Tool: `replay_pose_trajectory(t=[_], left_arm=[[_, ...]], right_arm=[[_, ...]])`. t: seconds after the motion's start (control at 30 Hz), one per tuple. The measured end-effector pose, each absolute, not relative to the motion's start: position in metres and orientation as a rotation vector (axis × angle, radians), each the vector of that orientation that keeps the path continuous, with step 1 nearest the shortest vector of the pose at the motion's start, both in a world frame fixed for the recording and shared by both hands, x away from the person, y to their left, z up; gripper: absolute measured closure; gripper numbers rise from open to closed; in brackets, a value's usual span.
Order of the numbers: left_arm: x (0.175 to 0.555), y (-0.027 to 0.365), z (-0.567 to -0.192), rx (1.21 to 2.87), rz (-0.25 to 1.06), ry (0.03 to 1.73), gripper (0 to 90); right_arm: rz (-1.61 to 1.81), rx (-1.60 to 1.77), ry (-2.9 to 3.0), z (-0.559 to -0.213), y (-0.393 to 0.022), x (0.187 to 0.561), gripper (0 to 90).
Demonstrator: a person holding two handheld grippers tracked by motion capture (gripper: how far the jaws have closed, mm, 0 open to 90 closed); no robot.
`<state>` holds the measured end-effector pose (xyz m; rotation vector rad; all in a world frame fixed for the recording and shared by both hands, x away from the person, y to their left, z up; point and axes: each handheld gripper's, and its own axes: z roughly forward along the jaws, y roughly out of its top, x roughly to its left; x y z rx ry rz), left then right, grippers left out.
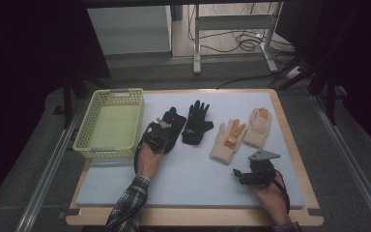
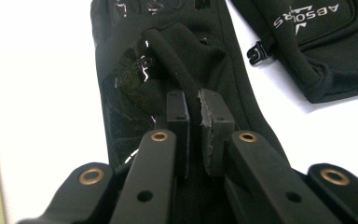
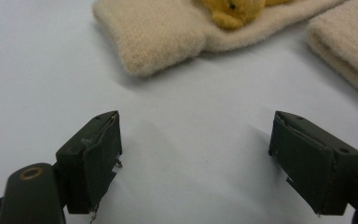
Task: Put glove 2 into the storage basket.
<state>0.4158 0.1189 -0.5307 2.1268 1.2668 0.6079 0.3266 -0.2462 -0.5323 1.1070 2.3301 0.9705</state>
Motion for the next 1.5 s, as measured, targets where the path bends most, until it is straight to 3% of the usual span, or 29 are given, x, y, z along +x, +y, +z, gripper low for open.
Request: replay_pose_trajectory(t=[0.2,0.37,0.67,0.87,1.0,1.2,1.43,1.5], left_arm=[[0.402,0.125,-0.509,2.101,0.541,1.225,85.1],[0.37,0.13,-0.489,2.076,0.495,1.183,85.0],[0.309,0.128,-0.49,2.071,0.356,1.075,83.9],[0.299,0.139,-0.496,2.017,0.34,1.049,60.4],[0.298,0.153,-0.5,1.992,0.36,1.092,49.5],[0.318,0.157,-0.522,2.01,0.375,1.176,51.7],[0.331,0.157,-0.537,2.003,0.309,1.219,73.8],[0.33,0.153,-0.539,2.013,0.286,1.198,74.6]], right_arm=[[0.971,1.107,2.33,-0.532,-0.246,0.327,16.5],[0.97,1.106,2.33,-0.532,-0.246,0.327,16.5],[0.97,1.105,2.33,-0.532,-0.246,0.327,16.5],[0.97,1.106,2.331,-0.532,-0.246,0.327,16.5],[0.97,1.106,2.33,-0.532,-0.246,0.327,16.5],[0.97,1.106,2.33,-0.532,-0.246,0.327,16.5],[0.971,1.107,2.33,-0.532,-0.246,0.327,16.5],[0.97,1.107,2.33,-0.532,-0.246,0.327,16.5]])
